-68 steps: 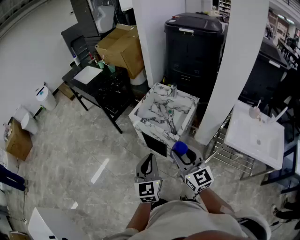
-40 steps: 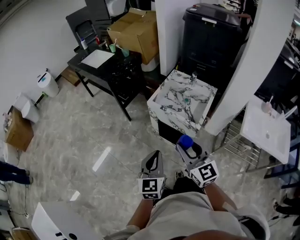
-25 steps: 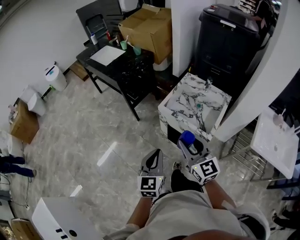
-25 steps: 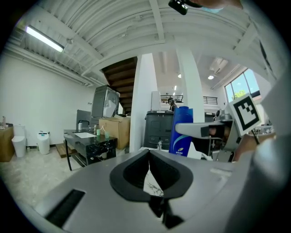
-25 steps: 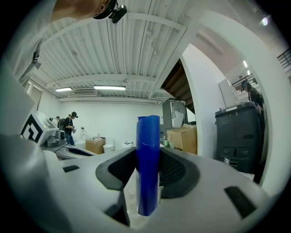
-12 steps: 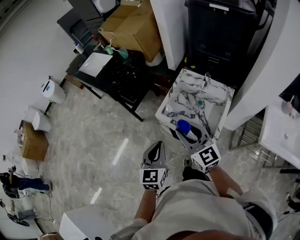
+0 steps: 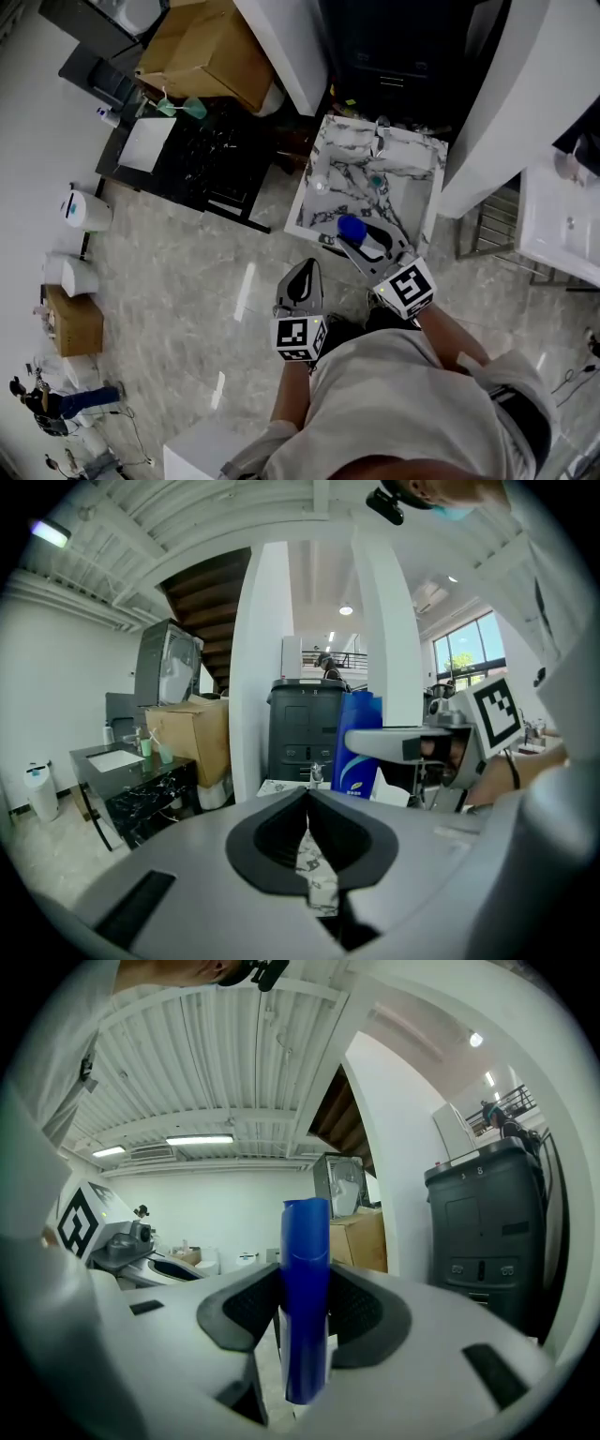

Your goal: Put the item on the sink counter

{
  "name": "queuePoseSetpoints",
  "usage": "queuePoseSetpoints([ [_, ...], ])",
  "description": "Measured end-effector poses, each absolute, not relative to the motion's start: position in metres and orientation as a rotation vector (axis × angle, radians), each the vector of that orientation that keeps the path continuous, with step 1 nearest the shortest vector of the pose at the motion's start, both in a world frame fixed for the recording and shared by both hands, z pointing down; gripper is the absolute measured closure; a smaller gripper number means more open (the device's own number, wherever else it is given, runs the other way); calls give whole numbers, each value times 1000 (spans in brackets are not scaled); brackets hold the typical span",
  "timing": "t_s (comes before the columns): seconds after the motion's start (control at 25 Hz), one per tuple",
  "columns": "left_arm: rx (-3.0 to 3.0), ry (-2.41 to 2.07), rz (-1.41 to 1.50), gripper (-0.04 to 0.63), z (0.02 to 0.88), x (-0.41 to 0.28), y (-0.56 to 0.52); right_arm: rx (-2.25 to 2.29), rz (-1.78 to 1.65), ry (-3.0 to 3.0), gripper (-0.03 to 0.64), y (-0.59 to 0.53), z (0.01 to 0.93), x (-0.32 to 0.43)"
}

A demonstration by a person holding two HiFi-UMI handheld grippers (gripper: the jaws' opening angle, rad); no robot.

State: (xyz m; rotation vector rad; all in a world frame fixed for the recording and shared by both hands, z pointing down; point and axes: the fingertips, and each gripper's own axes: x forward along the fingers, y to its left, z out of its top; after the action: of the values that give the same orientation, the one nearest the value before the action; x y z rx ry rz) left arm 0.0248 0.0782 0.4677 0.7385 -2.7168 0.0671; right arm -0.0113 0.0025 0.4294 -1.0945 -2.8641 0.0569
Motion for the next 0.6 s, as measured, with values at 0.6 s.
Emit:
queuePoseSetpoints([
  [0.6,1146,-2552,59,584,481,-75,70,-754,-7,-2923,463,-10,446,-83],
])
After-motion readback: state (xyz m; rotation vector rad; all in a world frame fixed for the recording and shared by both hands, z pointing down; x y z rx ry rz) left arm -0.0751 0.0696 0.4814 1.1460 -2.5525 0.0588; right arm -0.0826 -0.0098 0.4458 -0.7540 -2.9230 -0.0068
